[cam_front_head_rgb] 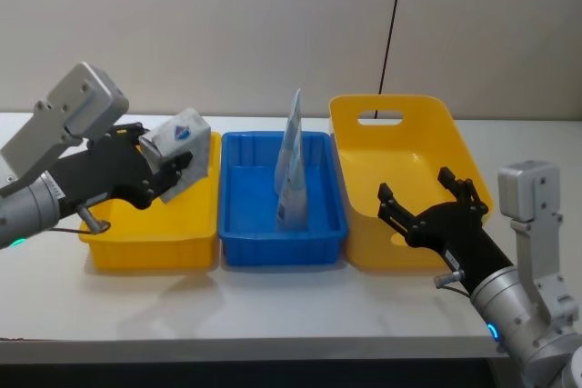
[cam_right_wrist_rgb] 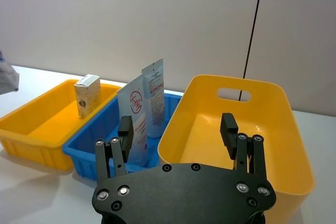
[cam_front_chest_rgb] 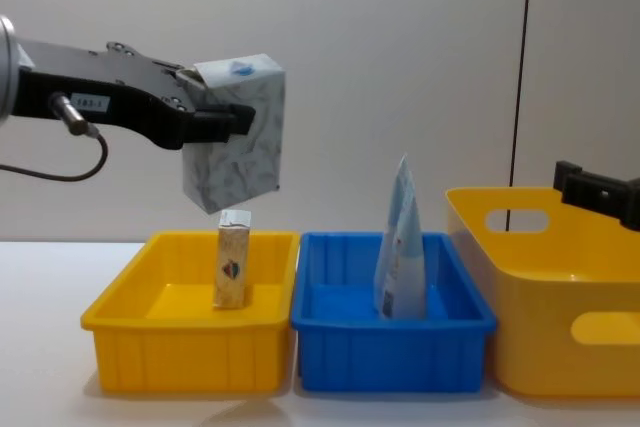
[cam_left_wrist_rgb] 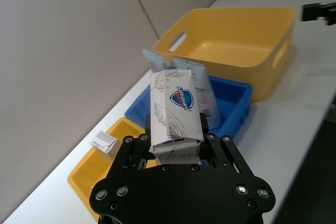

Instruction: Bimanual collaborative sorting of washing and personal care products

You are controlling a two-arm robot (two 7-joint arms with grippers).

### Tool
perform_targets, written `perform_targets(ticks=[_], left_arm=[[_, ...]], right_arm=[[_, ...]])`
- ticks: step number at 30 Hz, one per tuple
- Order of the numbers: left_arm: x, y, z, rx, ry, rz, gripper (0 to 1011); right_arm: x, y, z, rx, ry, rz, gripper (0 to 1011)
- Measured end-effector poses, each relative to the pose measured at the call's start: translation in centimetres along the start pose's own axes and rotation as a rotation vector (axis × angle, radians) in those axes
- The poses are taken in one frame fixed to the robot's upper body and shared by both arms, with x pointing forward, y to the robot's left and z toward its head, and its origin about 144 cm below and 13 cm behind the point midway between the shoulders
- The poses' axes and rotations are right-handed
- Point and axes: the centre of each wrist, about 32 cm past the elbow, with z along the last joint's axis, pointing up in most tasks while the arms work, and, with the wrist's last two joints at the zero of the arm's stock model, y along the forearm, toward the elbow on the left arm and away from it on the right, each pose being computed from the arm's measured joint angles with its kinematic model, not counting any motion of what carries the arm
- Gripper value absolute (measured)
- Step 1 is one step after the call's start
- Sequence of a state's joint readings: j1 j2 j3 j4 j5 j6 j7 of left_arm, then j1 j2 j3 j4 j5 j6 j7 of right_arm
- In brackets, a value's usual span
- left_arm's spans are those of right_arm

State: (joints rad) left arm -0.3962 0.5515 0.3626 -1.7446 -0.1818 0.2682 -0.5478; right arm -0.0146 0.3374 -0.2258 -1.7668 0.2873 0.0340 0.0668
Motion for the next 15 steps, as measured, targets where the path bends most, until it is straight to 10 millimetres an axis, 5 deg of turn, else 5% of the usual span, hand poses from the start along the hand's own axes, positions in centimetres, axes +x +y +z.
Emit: perform_targets(ticks=[15], left_arm=[[-0.1, 1.7, 0.9, -0.036, -0.001, -0.211, 387]], right_arm=[[0.0, 0.0, 0.0, 0.0, 0.0, 0.0, 1002]])
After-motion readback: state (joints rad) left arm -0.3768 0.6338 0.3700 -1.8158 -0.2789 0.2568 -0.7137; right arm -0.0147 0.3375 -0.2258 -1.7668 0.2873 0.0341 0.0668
